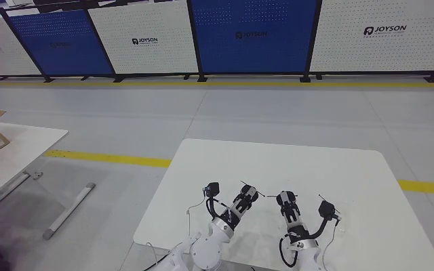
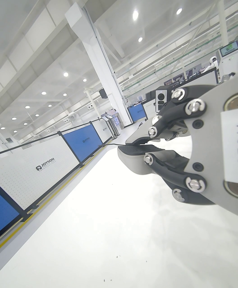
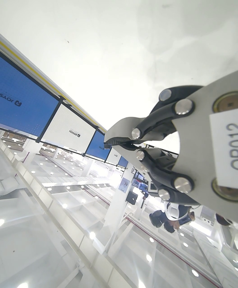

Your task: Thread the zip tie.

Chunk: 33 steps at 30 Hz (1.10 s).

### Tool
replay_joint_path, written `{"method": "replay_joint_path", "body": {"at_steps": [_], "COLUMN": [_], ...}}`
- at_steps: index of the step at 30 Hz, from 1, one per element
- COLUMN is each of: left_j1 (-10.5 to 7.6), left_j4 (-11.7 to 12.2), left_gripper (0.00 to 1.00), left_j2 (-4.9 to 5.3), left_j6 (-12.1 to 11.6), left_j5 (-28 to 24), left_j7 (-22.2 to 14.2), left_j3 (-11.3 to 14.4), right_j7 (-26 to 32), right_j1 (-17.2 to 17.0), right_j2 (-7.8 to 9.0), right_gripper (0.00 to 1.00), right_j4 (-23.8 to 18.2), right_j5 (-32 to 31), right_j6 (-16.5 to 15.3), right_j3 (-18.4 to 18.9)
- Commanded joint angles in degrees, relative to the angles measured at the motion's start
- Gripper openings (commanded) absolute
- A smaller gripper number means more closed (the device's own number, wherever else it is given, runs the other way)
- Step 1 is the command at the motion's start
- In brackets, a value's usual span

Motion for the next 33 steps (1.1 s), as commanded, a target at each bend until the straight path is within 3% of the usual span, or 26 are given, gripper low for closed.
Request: {"method": "replay_joint_path", "body": {"at_steps": [1, 33], "left_j1": [0.0, 0.0], "left_j4": [0.0, 0.0], "left_gripper": [0.0, 0.0], "left_j2": [0.0, 0.0], "left_j6": [0.0, 0.0], "left_j5": [0.0, 0.0], "left_j7": [0.0, 0.0], "left_j3": [0.0, 0.0], "right_j7": [0.3, 0.7], "right_j1": [0.2, 1.7], "right_j2": [-0.14, -1.56], "right_gripper": [0.0, 0.0], "right_j4": [0.2, 2.5], "right_j5": [-0.2, -0.8], "right_j6": [0.3, 0.6], "right_j3": [-0.2, -1.2]}}
